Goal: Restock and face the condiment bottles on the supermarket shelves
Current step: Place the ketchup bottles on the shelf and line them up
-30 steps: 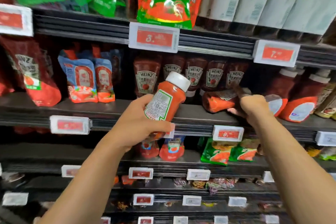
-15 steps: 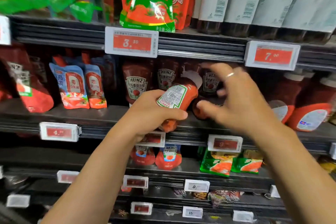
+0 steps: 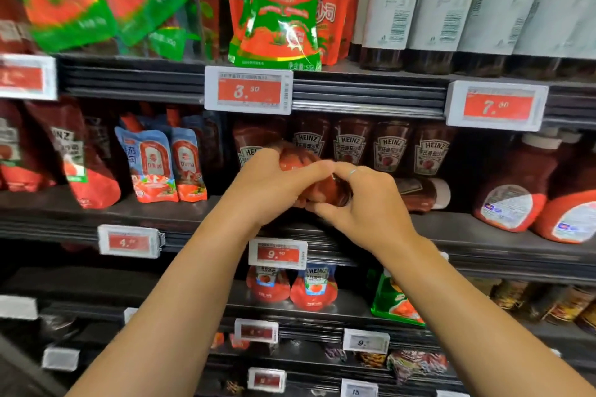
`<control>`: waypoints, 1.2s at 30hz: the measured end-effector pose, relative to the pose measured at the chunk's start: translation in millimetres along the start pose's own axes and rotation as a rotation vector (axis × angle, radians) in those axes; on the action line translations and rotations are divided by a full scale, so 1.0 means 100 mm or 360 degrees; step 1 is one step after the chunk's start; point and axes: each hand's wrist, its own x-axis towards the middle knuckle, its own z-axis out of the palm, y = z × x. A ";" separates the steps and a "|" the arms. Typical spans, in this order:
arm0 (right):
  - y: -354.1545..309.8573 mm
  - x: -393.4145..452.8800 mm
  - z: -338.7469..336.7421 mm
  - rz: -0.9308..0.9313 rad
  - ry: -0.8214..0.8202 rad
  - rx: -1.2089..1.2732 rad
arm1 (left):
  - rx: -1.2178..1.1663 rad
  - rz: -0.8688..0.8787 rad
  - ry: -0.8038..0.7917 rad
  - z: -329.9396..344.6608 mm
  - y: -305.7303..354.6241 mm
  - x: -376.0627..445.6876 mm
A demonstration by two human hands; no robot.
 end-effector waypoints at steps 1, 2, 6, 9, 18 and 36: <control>-0.01 0.01 0.02 0.0072 0.0046 0.0014 | 0.0125 0.0035 0.0089 0.02 0.03 0.01; -0.03 0.02 0.04 0.0148 0.0103 0.0064 | 0.0269 0.0065 0.0182 0.05 0.05 0.03; -0.07 0.02 0.10 0.0369 0.0273 0.0236 | 0.0647 0.0167 0.0407 0.23 0.17 0.10; -0.06 0.03 0.16 0.0436 0.0256 0.0177 | 0.0648 0.0145 0.0352 0.27 0.17 0.21; 0.02 -0.18 0.29 0.0536 0.0008 0.0605 | 0.0542 0.0119 0.0407 0.27 -0.05 0.15; 0.09 -0.07 0.14 0.0582 -0.0010 0.0698 | 0.0112 0.0230 0.0321 0.45 -0.71 0.08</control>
